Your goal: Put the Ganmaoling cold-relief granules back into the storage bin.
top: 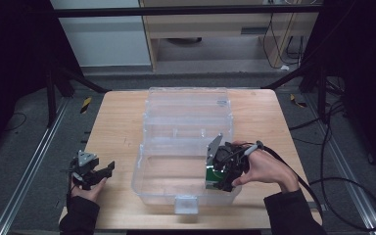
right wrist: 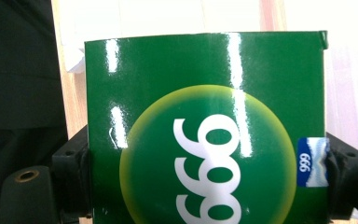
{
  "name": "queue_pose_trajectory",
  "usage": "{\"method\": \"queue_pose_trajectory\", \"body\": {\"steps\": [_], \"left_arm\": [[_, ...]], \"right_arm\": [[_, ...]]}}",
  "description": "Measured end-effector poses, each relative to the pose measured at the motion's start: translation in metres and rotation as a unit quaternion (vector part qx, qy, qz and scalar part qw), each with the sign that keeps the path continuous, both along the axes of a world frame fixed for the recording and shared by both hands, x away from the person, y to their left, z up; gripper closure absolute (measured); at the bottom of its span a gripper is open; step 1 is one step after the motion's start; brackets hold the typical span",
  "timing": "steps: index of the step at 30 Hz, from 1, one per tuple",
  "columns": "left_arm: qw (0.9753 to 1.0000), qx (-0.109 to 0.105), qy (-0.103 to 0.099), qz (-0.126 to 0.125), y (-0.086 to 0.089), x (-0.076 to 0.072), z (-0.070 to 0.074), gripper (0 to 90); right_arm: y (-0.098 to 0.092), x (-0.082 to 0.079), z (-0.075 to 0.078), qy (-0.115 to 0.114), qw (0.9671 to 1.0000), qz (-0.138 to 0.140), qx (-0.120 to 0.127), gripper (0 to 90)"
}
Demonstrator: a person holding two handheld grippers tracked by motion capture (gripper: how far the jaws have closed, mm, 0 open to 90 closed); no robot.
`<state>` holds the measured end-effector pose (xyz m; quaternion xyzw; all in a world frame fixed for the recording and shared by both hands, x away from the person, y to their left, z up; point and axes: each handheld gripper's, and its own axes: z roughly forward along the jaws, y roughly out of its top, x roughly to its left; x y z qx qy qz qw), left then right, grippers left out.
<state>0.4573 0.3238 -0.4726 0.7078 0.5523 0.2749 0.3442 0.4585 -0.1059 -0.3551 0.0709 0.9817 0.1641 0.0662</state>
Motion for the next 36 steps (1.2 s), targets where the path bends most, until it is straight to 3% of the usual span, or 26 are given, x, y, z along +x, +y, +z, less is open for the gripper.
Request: {"method": "queue_pose_trajectory", "body": {"steps": [7,10,23,29,36], "left_arm": [[1.0000,0.000,-0.001,0.000,0.000,0.000,0.000,34.5],[1.0000,0.000,-0.001,0.000,0.001,0.000,0.000,34.5],[1.0000,0.000,0.000,0.000,0.001,0.000,0.000,34.5],[1.0000,-0.001,0.000,0.000,0.001,0.000,0.000,34.5],[1.0000,-0.001,0.000,-0.001,0.001,0.000,0.000,34.5]], "right_arm": [[0.002,0.001,-0.005,-0.003,0.9999,0.004,-0.013,15.5],[0.000,0.002,-0.010,0.003,1.0000,0.000,-0.004,15.5],[0.002,0.004,-0.025,0.004,0.9996,0.002,-0.029,15.4],[-0.002,0.006,-0.035,0.013,0.9998,-0.004,-0.015,15.3],[0.002,0.009,-0.043,0.017,0.9993,-0.001,-0.032,14.4]]}}
